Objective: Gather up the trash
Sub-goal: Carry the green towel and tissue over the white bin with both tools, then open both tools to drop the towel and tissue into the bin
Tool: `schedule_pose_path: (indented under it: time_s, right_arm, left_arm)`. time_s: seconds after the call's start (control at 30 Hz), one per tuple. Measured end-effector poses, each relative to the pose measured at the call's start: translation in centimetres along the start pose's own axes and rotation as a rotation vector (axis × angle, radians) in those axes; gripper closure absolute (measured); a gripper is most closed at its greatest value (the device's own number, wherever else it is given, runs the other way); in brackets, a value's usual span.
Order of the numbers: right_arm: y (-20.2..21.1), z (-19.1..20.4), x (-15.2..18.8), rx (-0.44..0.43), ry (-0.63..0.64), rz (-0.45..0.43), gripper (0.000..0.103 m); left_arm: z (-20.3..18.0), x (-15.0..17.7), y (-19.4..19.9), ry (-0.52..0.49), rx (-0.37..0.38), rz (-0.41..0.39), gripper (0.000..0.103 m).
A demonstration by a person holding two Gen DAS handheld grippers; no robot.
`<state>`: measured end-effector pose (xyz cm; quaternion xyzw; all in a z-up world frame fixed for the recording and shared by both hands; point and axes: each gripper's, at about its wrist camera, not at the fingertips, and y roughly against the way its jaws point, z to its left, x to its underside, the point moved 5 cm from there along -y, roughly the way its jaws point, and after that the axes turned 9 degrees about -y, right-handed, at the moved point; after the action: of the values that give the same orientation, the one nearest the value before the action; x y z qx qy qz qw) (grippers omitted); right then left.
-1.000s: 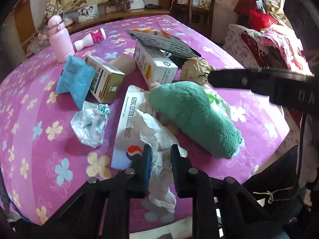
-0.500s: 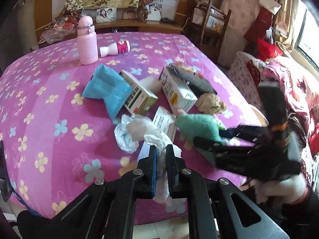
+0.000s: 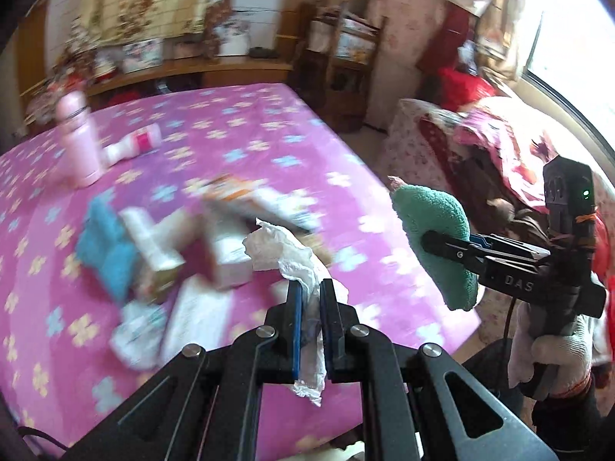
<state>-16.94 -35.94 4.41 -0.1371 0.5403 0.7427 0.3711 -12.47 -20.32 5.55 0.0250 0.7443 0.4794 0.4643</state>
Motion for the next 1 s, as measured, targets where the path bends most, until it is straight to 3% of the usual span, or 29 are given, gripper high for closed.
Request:
schedule_pose_path:
  time_s: [0.23,0.4,0.57,0.6,0.63,0.67,0.73,0.87,1.0]
  right_arm:
    - [2.1,-12.0,-0.6,0.21,-0.185,-0.033,0.065]
    - [1.7,-18.5,0.0,0.295,-0.282,-0.003,0.065]
    - [0.7,-22.9,1.0,0.341,-0.369,0.009,0.063]
    - [0.6,-23.6,1.0,0.345,-0.392,0.002,0.059]
    - [0.7,-24.2,1.0,0.34,-0.41,-0.007,0.047]
    - [0.7,-24.6,0.9,0.33,-0.426,-0.016,0.036]
    - [0.9,-25.2,1.0,0.312,-0.454,-0.026,0.034]
    - [1.3,-25.1,0.9,0.32,-0.441,-0.037,0.034]
    - [0.5,-24.6,1.4,0.321,-0.424,-0.015,0.034]
  left_arm:
    - [-8.2,-4.2,-5.4,-0.079,0.111,0.031,0.094]
    - [-13.3,-6.1,-9.5,-0.102,0.175,0.058,0.094]
    - [-16.0,-7.2,-12.1,-0.098,0.213,0.053,0.092]
    - [-16.4,-7.2,-12.6,-0.09,0.231,0.059,0.09]
    - [-16.8,-7.2,-13.1,-0.085,0.248,0.063,0.08]
    - [-17.0,-7.2,-13.6,-0.081,0.256,0.065,0.062]
    - [-16.9,-7.2,-14.2,-0.056,0.247,0.061,0.043]
    - [-16.2,-6.5,-14.8,-0.046,0.231,0.075,0.042]
    - [-15.4,-5.8,-14.4,-0.074,0.166,0.073,0.042]
